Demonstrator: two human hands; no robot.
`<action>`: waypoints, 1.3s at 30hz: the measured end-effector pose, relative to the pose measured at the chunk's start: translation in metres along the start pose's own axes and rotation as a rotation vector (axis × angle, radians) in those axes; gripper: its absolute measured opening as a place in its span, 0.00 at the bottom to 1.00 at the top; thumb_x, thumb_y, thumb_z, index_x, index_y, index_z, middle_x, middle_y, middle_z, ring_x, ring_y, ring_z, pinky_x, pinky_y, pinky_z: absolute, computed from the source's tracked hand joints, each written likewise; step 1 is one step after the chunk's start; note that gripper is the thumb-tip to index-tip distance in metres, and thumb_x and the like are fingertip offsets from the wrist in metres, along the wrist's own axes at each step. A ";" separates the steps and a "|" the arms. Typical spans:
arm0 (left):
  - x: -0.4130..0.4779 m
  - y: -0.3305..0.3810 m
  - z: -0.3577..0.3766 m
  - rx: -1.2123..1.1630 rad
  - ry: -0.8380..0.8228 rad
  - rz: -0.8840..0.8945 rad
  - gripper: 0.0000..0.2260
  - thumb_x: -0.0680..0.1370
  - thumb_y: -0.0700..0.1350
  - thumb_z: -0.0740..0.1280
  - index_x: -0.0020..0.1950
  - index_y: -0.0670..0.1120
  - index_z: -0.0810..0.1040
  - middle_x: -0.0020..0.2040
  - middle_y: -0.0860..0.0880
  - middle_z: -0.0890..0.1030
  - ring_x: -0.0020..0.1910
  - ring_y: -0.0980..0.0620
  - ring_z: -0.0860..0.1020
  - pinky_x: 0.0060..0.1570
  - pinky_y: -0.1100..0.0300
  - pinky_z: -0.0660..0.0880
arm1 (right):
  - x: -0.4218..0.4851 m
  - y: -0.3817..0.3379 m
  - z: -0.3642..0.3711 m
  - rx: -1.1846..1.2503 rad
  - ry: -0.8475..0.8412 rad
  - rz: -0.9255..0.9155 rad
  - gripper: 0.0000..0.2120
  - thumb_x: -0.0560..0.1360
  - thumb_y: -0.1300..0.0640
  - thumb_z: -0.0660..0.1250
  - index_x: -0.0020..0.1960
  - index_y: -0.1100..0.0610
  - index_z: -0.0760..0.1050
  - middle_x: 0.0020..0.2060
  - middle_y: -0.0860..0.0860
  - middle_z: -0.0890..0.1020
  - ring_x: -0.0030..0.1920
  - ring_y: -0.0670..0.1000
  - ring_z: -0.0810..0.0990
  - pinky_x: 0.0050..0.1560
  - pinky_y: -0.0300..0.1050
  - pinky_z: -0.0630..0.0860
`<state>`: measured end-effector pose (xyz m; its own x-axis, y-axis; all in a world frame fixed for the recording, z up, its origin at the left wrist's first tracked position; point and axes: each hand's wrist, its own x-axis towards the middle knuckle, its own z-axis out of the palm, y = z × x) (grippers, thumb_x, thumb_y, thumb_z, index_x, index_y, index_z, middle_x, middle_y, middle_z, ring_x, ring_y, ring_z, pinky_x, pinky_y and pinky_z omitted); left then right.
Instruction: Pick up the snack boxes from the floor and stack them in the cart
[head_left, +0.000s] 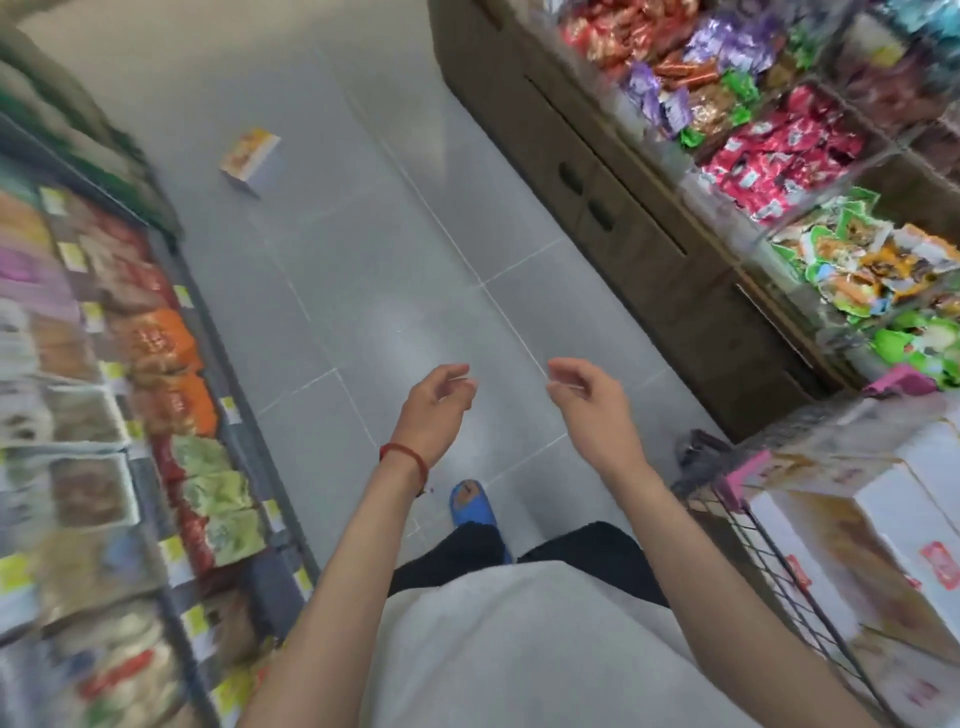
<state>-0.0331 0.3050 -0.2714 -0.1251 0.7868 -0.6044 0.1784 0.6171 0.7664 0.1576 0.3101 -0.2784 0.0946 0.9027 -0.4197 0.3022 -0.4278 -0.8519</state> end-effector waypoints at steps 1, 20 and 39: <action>0.006 0.003 -0.017 -0.021 0.023 0.004 0.14 0.82 0.47 0.66 0.68 0.49 0.77 0.59 0.48 0.82 0.60 0.48 0.80 0.67 0.50 0.74 | 0.006 -0.011 0.015 0.013 -0.018 -0.004 0.12 0.82 0.65 0.65 0.63 0.56 0.79 0.58 0.49 0.82 0.49 0.34 0.77 0.44 0.21 0.71; 0.203 0.105 -0.261 -0.298 0.406 -0.042 0.11 0.82 0.45 0.65 0.64 0.48 0.79 0.59 0.49 0.82 0.59 0.50 0.81 0.57 0.55 0.77 | 0.242 -0.218 0.248 -0.012 -0.339 -0.069 0.12 0.81 0.62 0.66 0.61 0.52 0.80 0.55 0.46 0.84 0.54 0.41 0.81 0.43 0.24 0.73; 0.486 0.239 -0.523 -0.533 0.517 -0.083 0.06 0.81 0.43 0.66 0.56 0.51 0.80 0.58 0.48 0.83 0.57 0.49 0.82 0.55 0.55 0.77 | 0.527 -0.444 0.492 -0.124 -0.480 -0.061 0.11 0.80 0.59 0.68 0.61 0.50 0.81 0.56 0.48 0.84 0.53 0.46 0.82 0.50 0.38 0.74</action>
<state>-0.5614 0.8413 -0.2686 -0.5843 0.5612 -0.5863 -0.3323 0.4936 0.8037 -0.3938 0.9527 -0.2753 -0.3653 0.7905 -0.4916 0.4067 -0.3395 -0.8481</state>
